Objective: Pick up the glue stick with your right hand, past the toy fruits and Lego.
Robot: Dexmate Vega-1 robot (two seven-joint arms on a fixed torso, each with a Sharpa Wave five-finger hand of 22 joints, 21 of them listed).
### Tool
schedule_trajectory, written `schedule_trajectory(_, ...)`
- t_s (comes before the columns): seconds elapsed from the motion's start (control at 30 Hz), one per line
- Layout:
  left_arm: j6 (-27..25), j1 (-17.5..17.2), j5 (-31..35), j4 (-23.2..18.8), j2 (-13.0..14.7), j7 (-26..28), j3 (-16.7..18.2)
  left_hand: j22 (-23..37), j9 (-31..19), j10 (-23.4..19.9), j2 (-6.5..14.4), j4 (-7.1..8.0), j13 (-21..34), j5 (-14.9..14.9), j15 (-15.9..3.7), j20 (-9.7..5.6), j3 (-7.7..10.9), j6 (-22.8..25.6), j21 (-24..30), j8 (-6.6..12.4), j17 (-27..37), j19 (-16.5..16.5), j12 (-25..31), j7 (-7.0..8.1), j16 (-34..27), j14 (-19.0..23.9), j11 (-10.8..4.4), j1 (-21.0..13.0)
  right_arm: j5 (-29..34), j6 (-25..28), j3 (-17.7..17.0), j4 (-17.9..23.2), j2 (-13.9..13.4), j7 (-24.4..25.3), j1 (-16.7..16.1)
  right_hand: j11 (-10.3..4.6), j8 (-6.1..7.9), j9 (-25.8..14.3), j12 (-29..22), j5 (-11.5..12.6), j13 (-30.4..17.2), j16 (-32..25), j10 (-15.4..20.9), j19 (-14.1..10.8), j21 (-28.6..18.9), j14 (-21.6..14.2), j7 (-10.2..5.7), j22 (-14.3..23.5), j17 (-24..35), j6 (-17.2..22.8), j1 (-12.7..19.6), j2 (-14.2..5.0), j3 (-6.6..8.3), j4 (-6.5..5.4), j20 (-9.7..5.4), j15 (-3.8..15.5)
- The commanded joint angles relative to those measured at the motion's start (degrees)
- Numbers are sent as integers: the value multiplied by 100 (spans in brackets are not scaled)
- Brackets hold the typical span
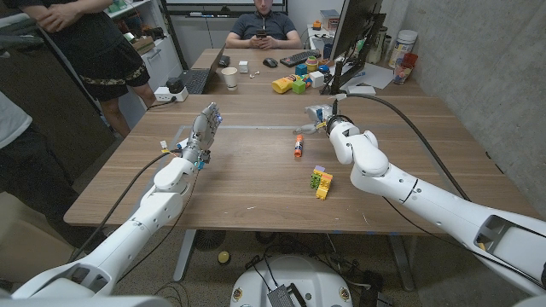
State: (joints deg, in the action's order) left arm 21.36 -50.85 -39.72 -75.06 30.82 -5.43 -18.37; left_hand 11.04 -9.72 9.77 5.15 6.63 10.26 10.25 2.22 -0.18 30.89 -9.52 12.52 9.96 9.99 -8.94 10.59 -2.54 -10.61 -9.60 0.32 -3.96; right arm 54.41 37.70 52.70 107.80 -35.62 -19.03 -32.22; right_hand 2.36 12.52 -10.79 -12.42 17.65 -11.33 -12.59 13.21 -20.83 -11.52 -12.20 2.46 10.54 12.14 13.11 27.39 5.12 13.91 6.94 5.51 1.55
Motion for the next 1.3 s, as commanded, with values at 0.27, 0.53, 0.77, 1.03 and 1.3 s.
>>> schedule_trajectory(0.27,102,-25,-59,68,76,-129,84,10,-10,356,76,-2,19,14,-3,-10,-31,-140,10,30,17,-25,35,-6,-20,-654,5,12,882,927,584,-386,662,-1316,426,66,10,-12,-16,76,-35,-56,92,-41,-45,-131,67,15,29,101,107,-19,-19,-5,-36,-46)
schedule_trajectory(0.53,107,-41,-84,68,125,-165,122,9,-10,361,79,-6,19,15,-8,-4,-33,-152,9,27,16,-27,33,-5,-19,-657,-2,10,1020,1089,816,-641,937,-1913,676,100,-35,-11,26,115,-38,-37,15,-29,-41,-78,131,13,39,28,131,-46,-34,-16,-57,-75)
schedule_trajectory(0.77,143,-25,-104,116,146,-228,147,9,-10,365,79,-8,19,15,-3,-7,-34,-157,8,26,16,-27,31,-1,-17,-661,4,9,1101,1224,986,-835,1141,-2200,835,125,28,-14,-52,194,-48,-131,283,-143,-84,-310,130,11,65,282,201,-142,-54,-43,-139,-81)
schedule_trajectory(1.03,229,4,-76,181,166,-283,166,9,-10,367,81,-11,19,15,-7,-7,-35,-156,8,27,16,-27,32,-5,-18,-658,6,7,1250,1420,1206,-1130,1356,-2716,1148,181,284,-8,-307,319,-68,-423,1271,-419,-166,-1044,89,22,181,1360,303,-227,-203,-100,-207,-53)
schedule_trajectory(1.3,318,37,-32,234,173,-303,175,8,-10,385,88,-18,19,15,-9,-13,-32,-168,7,24,14,-28,25,-7,-13,-668,13,-1,1278,1398,1501,-1593,1572,-3573,1660,370,355,2,-379,380,-64,-596,1687,-618,-224,-1454,250,25,270,1868,11,-139,-472,-274,-115,-202)
